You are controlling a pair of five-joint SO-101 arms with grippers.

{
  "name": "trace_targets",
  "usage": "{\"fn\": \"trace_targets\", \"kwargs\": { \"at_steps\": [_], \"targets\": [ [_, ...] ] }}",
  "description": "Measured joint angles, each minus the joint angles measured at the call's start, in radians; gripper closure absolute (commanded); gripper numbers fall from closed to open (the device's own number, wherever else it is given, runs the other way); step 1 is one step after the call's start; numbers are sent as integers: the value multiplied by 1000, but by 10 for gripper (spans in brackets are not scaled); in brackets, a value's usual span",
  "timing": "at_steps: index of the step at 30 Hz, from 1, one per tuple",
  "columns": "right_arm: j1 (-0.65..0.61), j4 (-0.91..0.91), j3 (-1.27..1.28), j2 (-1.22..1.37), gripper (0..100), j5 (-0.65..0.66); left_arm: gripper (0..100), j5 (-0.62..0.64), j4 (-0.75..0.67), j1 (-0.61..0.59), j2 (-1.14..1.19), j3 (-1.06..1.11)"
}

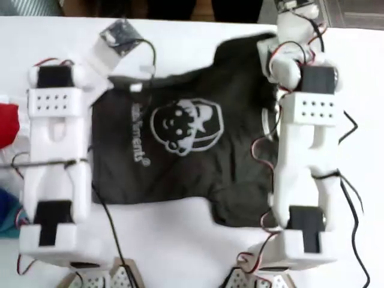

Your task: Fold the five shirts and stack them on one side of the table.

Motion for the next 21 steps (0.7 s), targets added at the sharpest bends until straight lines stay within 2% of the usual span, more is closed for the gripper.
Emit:
{"fn": "trace_targets", "kwargs": {
  "at_steps": [16, 21],
  "targets": [
    [55, 463, 14, 28, 977, 0, 974, 5, 353, 0, 215, 0],
    [58, 505, 157, -9, 976, 61, 974, 5, 390, 0, 215, 43]
  ]
}}
